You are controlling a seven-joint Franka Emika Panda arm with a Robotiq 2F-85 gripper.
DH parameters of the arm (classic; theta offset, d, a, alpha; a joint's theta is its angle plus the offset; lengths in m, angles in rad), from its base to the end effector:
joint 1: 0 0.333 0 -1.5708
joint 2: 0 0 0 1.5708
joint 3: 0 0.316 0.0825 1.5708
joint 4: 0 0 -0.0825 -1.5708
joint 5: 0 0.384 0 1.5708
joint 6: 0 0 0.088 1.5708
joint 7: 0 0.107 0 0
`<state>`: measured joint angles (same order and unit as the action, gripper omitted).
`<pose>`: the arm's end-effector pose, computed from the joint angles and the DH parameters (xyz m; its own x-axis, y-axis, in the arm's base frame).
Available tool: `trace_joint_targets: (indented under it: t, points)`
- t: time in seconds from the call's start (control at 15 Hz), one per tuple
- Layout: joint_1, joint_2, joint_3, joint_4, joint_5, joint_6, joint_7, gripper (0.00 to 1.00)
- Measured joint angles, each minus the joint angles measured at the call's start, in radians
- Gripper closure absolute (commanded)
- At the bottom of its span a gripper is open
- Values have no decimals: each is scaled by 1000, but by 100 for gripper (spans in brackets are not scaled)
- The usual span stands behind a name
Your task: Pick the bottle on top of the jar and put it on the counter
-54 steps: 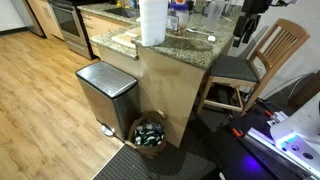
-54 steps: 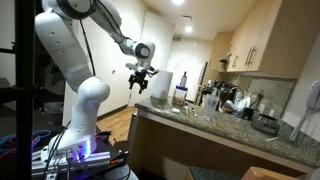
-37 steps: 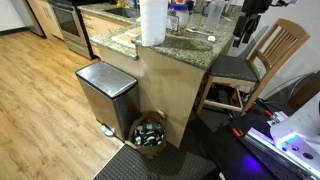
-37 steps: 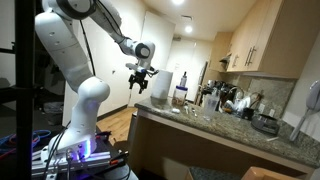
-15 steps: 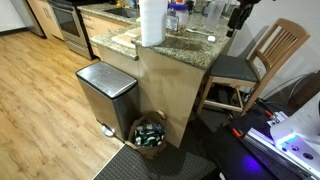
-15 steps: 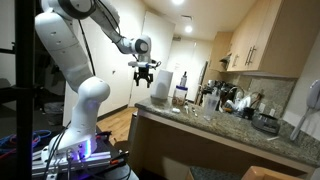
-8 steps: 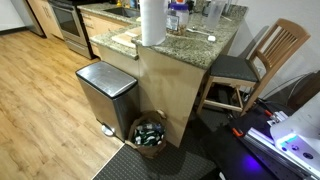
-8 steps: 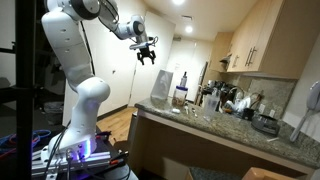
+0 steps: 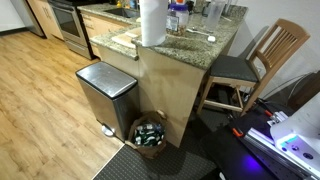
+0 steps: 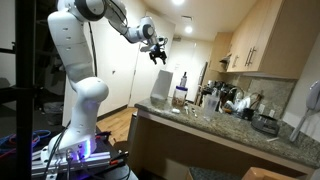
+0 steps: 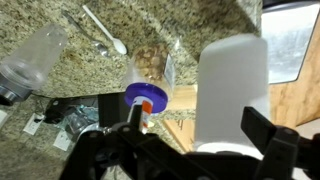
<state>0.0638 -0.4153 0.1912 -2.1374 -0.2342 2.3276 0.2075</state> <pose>0.4573 0.1314 0.6379 0.7898 0.1927 0.5823 0.1005 -0.9772 0.1871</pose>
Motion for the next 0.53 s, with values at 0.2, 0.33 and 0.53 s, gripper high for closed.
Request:
trace_joint_targets:
  t: [0.2, 0.33, 0.53]
  points:
    - [-68, 79, -47, 50, 1, 129, 73, 0]
    - [-94, 129, -53, 75, 1, 171, 106, 0]
    - [-94, 147, -49, 89, 1, 178, 124, 0]
